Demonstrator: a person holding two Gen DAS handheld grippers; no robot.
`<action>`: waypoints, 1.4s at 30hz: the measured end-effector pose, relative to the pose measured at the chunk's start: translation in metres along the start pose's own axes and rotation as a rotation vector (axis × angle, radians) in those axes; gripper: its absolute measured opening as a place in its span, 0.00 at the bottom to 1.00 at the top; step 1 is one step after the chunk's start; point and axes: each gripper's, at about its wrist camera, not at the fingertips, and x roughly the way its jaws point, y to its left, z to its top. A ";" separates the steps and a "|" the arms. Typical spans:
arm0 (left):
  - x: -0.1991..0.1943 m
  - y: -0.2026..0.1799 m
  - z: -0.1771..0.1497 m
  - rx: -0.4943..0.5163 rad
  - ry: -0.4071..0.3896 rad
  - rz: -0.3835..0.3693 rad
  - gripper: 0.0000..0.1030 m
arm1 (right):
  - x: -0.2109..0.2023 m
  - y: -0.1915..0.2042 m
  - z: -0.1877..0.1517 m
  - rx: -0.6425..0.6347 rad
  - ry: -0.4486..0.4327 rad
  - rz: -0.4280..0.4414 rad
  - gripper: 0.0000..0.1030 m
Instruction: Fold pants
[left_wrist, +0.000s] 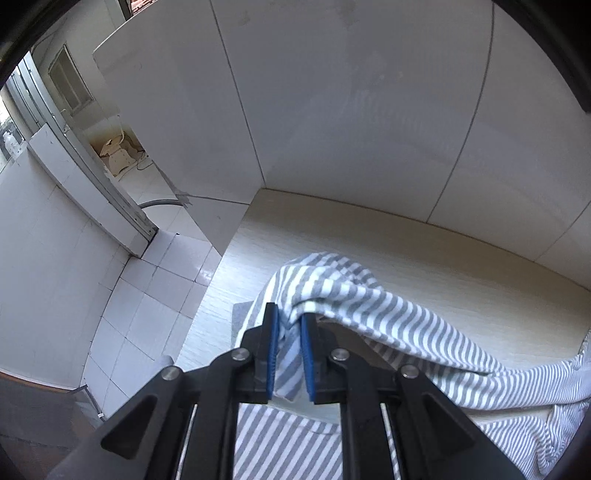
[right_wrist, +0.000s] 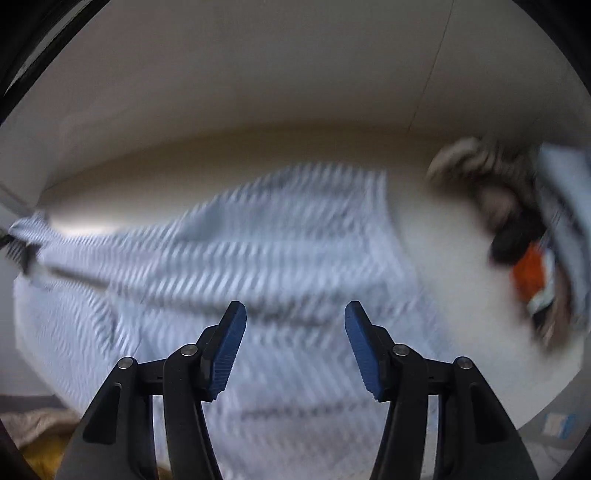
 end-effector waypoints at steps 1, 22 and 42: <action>-0.004 0.000 -0.003 0.006 0.008 -0.005 0.12 | 0.004 -0.005 0.014 -0.004 -0.013 -0.027 0.56; -0.037 -0.027 -0.024 -0.005 0.051 -0.142 0.44 | 0.087 -0.026 0.059 -0.054 0.022 -0.087 0.20; 0.028 -0.044 -0.031 -0.254 0.141 -0.278 0.39 | -0.001 -0.006 0.023 -0.105 -0.130 -0.114 0.13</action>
